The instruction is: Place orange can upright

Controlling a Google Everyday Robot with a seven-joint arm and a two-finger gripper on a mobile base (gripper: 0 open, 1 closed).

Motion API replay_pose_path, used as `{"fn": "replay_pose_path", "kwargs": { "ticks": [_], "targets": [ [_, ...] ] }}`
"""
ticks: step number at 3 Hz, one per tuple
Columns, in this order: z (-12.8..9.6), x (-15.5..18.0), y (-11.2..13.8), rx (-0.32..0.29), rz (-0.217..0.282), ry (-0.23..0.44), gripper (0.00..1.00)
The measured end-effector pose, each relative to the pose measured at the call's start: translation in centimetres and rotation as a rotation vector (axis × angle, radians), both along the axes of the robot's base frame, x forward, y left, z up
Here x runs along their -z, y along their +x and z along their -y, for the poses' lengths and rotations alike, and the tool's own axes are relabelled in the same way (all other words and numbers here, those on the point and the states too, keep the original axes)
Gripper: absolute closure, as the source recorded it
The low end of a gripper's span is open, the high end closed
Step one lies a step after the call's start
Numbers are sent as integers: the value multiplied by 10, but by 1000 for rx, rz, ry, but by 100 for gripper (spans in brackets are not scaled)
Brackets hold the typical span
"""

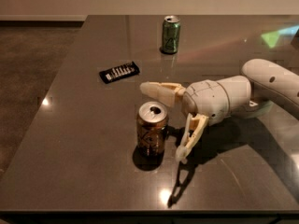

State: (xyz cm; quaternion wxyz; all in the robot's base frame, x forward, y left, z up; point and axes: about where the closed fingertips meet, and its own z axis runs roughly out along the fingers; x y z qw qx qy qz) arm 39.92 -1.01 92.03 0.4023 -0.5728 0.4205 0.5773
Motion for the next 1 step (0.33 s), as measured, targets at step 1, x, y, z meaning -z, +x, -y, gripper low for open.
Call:
{"fn": "replay_pose_path", "kwargs": {
  "ticks": [1],
  "targets": [
    [0,0,0,0,0,0,0]
  ]
}}
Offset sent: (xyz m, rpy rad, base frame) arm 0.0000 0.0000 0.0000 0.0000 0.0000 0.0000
